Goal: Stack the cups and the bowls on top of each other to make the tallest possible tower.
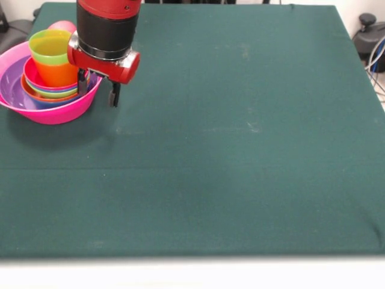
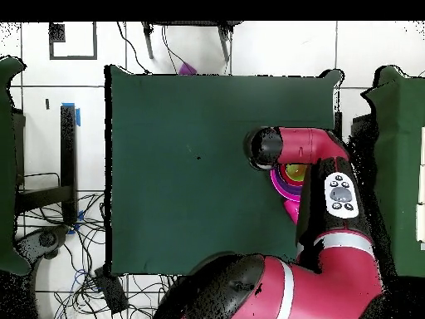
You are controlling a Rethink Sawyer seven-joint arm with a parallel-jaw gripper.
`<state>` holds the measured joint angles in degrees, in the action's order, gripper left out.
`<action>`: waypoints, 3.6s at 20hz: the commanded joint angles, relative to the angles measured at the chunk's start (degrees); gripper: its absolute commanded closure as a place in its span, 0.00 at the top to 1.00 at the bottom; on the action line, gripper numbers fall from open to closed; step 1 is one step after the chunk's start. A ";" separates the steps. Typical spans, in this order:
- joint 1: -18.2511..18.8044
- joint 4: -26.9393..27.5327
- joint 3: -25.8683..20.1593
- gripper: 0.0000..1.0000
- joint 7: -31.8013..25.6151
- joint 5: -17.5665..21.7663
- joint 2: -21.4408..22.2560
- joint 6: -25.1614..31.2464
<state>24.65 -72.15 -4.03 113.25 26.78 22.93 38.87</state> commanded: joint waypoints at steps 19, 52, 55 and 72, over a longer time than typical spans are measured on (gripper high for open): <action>-3.36 6.36 -5.90 1.00 -7.04 1.69 -6.11 1.89; -3.49 2.78 -4.01 0.00 -6.02 0.25 -1.88 4.07; -3.36 2.75 -4.05 0.00 -6.02 0.45 -1.59 3.85; -10.71 5.91 -3.39 0.00 3.23 -2.92 -3.50 6.89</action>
<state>19.21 -67.75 -3.13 113.25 26.18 21.49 41.33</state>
